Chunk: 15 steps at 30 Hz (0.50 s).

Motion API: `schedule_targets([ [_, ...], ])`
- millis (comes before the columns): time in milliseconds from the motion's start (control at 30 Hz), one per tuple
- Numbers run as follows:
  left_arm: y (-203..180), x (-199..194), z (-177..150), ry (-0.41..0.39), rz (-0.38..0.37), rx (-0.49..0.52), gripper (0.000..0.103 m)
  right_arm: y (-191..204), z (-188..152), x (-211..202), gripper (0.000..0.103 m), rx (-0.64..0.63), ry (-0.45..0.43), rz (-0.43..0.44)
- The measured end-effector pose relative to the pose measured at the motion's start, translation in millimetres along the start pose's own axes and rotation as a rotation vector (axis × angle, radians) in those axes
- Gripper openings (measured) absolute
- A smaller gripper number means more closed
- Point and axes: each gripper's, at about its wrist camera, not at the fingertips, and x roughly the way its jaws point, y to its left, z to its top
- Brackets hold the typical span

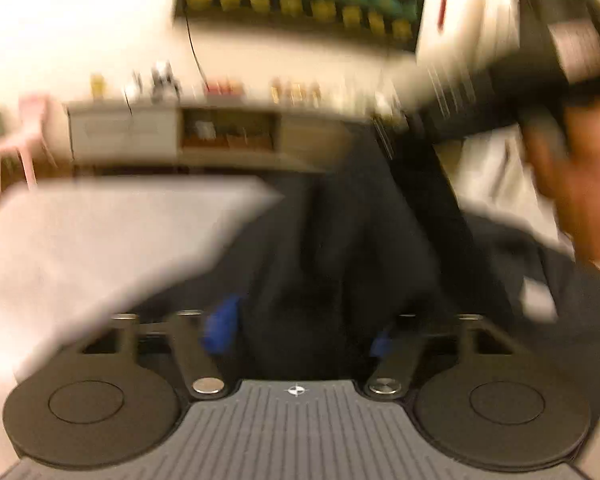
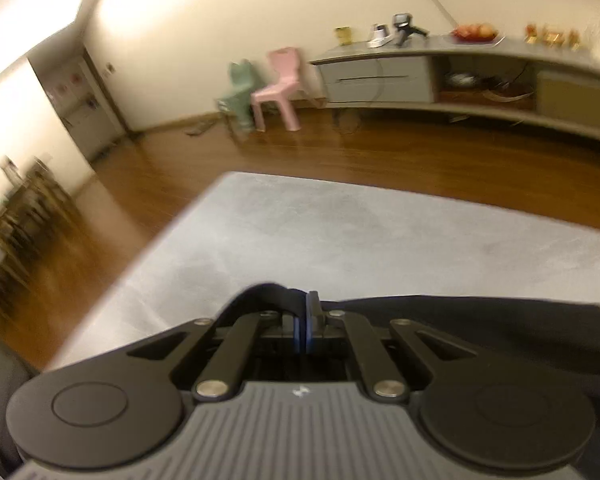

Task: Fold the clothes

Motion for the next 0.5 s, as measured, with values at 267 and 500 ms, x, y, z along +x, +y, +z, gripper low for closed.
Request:
schedule_targets([
  [267,84,2,23,-0.092,0.014,-0.375,0.074,32,-99,-52,0.068,-0.195,-0.215,-0.372],
  [500,82,-27,-3,0.037,-0.016,-0.296,0.086,75,-202,-46,0.061,-0.441,-0.067,-0.246],
])
